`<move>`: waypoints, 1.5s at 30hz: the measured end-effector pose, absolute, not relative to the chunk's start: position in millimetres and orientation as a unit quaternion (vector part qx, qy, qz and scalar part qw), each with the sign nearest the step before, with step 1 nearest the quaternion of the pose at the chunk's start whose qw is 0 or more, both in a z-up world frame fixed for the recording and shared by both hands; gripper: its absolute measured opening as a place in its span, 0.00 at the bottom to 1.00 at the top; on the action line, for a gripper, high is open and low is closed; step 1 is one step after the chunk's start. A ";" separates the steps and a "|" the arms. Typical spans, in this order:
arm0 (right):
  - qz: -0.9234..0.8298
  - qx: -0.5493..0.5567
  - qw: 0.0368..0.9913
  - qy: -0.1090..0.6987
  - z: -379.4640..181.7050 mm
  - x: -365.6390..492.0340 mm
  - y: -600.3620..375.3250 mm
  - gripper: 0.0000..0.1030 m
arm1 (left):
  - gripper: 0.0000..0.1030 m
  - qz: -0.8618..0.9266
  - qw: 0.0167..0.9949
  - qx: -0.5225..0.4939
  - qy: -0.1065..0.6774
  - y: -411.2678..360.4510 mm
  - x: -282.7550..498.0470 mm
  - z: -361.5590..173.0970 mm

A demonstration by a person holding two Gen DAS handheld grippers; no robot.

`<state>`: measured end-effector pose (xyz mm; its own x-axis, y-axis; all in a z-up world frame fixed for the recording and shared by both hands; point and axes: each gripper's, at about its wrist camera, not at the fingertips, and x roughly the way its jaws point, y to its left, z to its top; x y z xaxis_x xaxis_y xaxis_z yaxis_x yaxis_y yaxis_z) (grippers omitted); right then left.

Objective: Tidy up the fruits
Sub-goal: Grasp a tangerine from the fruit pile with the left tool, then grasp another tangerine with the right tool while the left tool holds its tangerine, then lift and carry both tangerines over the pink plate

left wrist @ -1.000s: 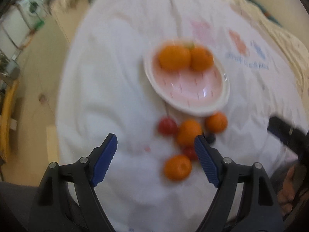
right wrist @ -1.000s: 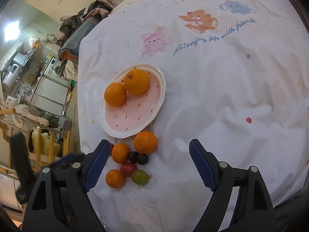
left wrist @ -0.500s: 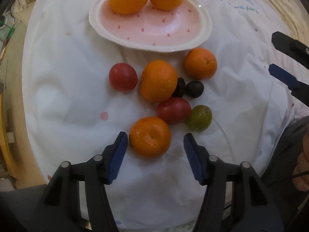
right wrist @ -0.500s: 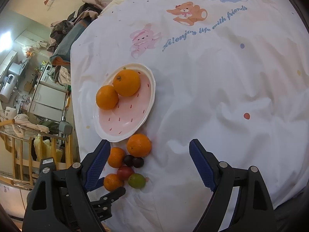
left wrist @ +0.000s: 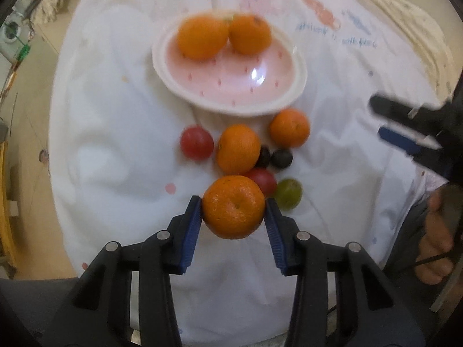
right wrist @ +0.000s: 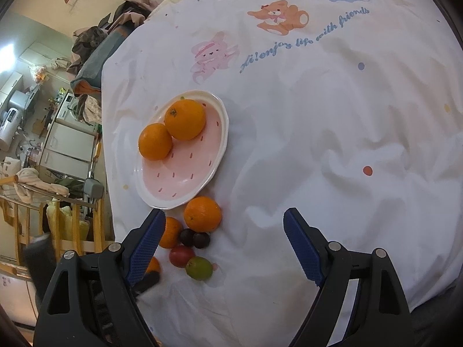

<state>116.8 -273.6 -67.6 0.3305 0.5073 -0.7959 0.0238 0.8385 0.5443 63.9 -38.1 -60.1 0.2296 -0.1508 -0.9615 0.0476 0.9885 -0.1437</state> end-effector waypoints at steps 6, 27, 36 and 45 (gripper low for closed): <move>0.164 0.214 0.775 0.571 -74.7 118.9 -259.6 0.84 | 0.38 -0.033 0.825 -0.031 0.563 -29.7 63.7 -32.0; 0.225 0.117 0.743 0.619 -117.8 148.4 -189.7 0.46 | 0.38 0.001 0.818 -0.059 0.572 -18.2 75.8 -42.9; 0.231 0.127 0.742 0.617 -115.0 145.3 -199.2 0.44 | 0.38 0.010 0.818 -0.048 0.573 -18.8 79.0 -49.7; 0.216 0.151 0.753 0.603 -101.7 136.8 -218.5 0.44 | 0.38 0.028 0.823 -0.046 0.566 -9.8 77.9 -51.5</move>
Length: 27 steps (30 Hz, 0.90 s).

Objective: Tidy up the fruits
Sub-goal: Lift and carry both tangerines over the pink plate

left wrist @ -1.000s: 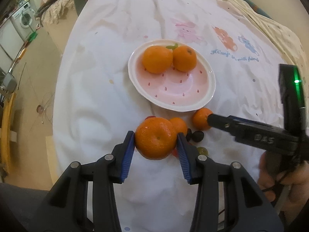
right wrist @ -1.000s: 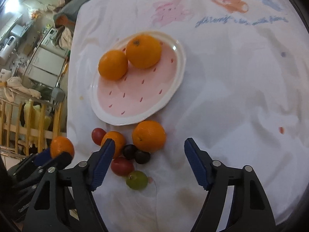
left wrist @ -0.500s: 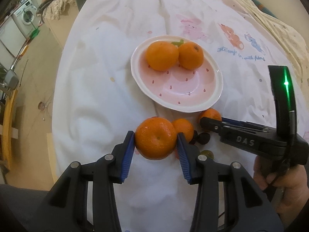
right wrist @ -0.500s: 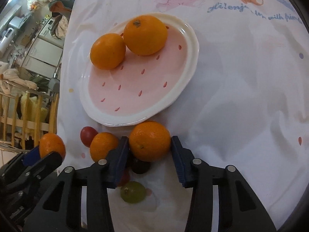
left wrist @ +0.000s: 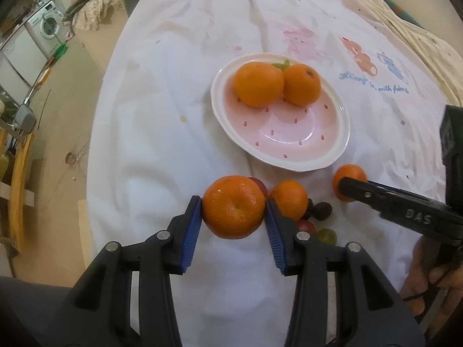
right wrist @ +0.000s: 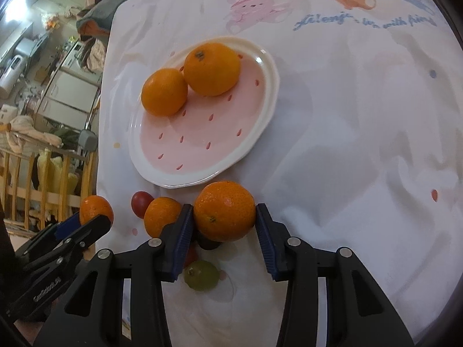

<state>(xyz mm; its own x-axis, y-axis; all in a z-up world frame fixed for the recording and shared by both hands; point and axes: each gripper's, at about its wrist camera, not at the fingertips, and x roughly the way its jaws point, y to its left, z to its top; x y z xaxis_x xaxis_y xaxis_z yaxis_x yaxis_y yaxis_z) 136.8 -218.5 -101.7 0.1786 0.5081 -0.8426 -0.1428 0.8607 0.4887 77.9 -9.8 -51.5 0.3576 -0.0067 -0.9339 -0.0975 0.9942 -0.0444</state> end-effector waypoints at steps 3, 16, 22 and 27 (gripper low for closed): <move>0.210 0.159 0.758 0.597 -96.8 133.9 -223.5 0.44 | 0.38 0.032 0.825 -0.045 0.562 -7.3 77.5 -51.2; 0.172 0.205 0.786 0.558 -69.2 128.4 -260.5 0.44 | 0.38 0.045 0.837 -0.040 0.545 -0.9 71.0 -46.8; 0.173 0.223 0.800 0.529 -51.5 126.7 -273.3 0.44 | 0.38 0.054 0.844 -0.036 0.532 3.6 68.0 -43.4; 0.184 0.237 0.816 0.495 -32.1 125.3 -282.7 0.44 | 0.38 0.062 0.852 -0.038 0.518 7.7 67.2 -38.1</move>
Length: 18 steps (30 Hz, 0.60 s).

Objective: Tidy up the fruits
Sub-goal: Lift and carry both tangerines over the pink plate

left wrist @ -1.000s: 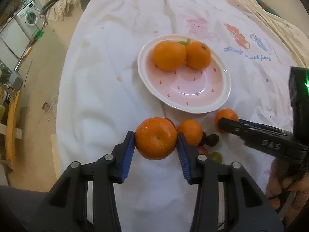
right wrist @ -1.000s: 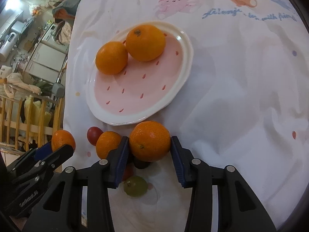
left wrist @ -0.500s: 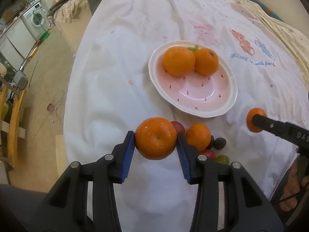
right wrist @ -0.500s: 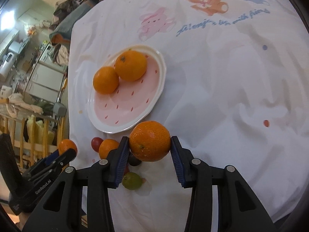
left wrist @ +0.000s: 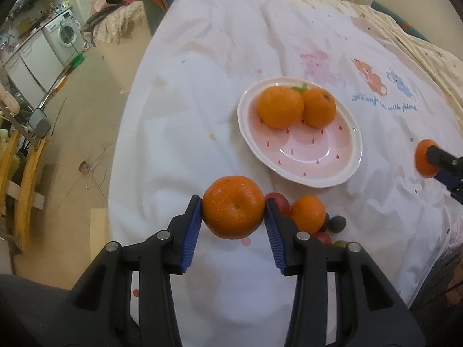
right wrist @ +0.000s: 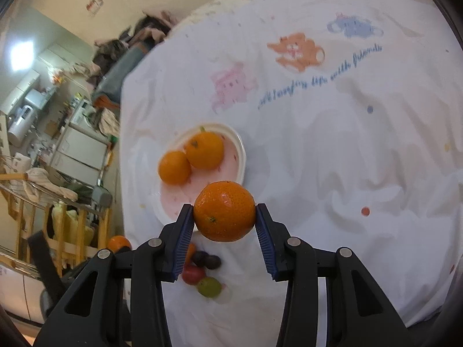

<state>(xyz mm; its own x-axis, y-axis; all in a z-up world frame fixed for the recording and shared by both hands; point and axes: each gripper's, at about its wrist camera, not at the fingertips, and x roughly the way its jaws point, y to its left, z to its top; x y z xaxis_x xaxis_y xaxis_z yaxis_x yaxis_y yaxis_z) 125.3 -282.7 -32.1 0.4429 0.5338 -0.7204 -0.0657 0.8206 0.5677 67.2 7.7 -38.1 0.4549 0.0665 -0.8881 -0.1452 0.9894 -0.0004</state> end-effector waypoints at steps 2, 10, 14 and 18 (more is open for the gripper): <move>0.190 0.235 0.825 0.477 -21.1 123.8 -287.1 0.44 | 0.38 0.064 0.854 -0.038 0.515 9.1 67.9 -35.5; 0.222 0.269 0.836 0.424 6.2 125.5 -307.4 0.44 | 0.38 0.064 0.865 -0.058 0.495 16.2 72.4 -5.8; 0.224 0.267 0.836 0.423 12.2 134.3 -307.8 0.44 | 0.38 0.055 0.872 -0.064 0.482 15.2 83.0 14.7; 0.232 0.266 0.833 0.426 15.0 145.3 -304.3 0.44 | 0.38 0.043 0.878 -0.061 0.473 12.8 102.0 26.9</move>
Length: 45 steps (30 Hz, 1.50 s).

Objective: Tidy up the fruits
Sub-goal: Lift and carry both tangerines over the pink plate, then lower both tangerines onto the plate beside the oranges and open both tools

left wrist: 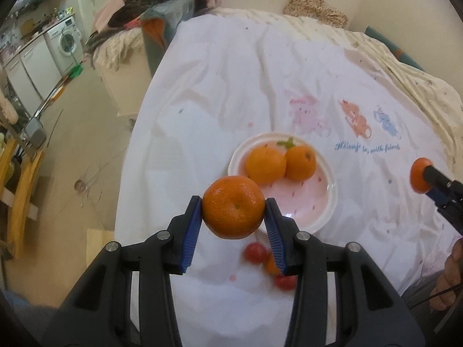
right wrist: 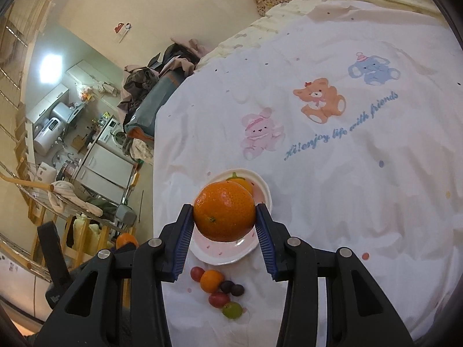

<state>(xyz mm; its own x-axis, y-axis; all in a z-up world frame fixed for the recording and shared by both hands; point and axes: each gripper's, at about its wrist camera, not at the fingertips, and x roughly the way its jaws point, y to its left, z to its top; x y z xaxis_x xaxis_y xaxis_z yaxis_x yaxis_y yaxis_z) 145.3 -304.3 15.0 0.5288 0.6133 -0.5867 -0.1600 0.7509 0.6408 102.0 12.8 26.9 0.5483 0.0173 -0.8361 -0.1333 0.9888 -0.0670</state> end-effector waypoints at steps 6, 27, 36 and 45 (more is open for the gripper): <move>0.241 0.246 0.828 0.442 12.5 170.9 -290.9 0.44 | 0.38 0.029 0.880 -0.048 0.472 5.5 136.6 26.3; 0.251 0.174 0.791 0.530 -63.1 260.2 -241.3 0.44 | 0.38 -0.020 0.838 -0.047 0.544 -20.6 261.0 -52.9; 0.249 0.184 0.780 0.544 -80.4 267.9 -245.5 0.44 | 0.38 -0.048 0.824 -0.053 0.562 -30.2 286.7 -79.2; 0.252 0.177 0.776 0.550 -86.3 269.6 -239.8 0.44 | 0.77 -0.053 0.817 -0.061 0.572 -30.3 287.5 -80.1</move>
<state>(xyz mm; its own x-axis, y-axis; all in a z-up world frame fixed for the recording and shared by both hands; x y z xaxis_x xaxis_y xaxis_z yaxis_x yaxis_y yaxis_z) 269.6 -239.8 -86.3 0.2683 0.5855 -0.7650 -0.1957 0.8107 0.5518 287.5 -30.3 -80.1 0.3410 -0.1568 -0.9269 0.0171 0.9869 -0.1607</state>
